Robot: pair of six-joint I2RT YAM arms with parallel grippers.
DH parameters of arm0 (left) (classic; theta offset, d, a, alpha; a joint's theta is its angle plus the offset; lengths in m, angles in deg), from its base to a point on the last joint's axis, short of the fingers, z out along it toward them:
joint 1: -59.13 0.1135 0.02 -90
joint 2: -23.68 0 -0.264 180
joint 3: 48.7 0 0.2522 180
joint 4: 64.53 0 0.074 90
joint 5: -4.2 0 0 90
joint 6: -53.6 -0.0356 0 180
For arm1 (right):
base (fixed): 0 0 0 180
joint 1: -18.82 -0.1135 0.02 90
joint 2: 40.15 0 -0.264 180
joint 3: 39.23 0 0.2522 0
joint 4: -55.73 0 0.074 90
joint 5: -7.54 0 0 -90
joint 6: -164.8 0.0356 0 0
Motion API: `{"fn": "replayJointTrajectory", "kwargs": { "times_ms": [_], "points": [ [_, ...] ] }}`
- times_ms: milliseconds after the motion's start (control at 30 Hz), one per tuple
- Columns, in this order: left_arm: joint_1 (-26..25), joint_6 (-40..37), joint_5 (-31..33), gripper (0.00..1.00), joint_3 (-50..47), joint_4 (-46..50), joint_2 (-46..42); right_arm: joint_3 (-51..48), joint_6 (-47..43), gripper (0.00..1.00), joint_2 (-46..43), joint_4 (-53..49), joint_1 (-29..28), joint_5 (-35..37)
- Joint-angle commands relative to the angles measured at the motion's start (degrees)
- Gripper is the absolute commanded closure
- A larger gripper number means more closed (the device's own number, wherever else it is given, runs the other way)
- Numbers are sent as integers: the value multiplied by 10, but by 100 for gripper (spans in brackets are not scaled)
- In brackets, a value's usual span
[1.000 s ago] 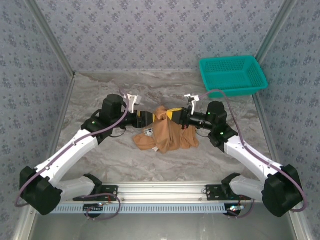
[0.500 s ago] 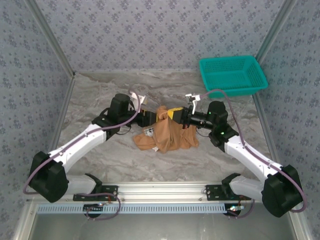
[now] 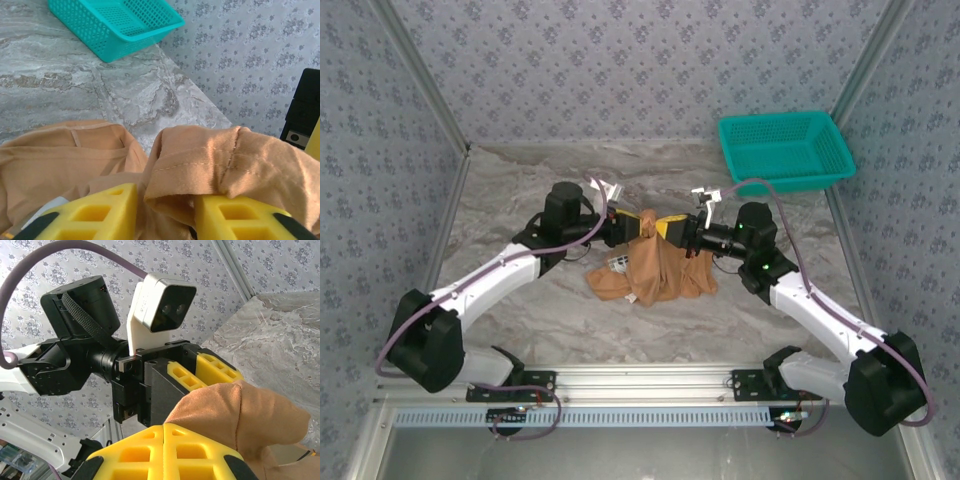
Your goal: Fold the inside-out t-shirt
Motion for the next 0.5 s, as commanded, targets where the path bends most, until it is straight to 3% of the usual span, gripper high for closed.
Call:
{"fn": "replayJointTrajectory", "kwargs": {
  "times_ms": [0, 133, 200, 300, 467],
  "points": [
    [4, 13, -26, 72, 19, -55, 6, 3, -2, 100, -14, 4, 4, -8],
    [6, 27, -25, 85, 22, -78, 12, 1, -3, 100, -18, 0, 5, -7],
    [8, 32, -17, 100, 23, -82, 10, 1, -8, 100, -24, -13, 8, -1],
    [12, 36, -10, 100, 21, -69, -7, 10, -33, 100, -44, -82, 20, 44],
    [13, 28, 16, 100, 46, 55, -61, 56, -127, 100, -67, -262, 9, 232]
  ]
}}
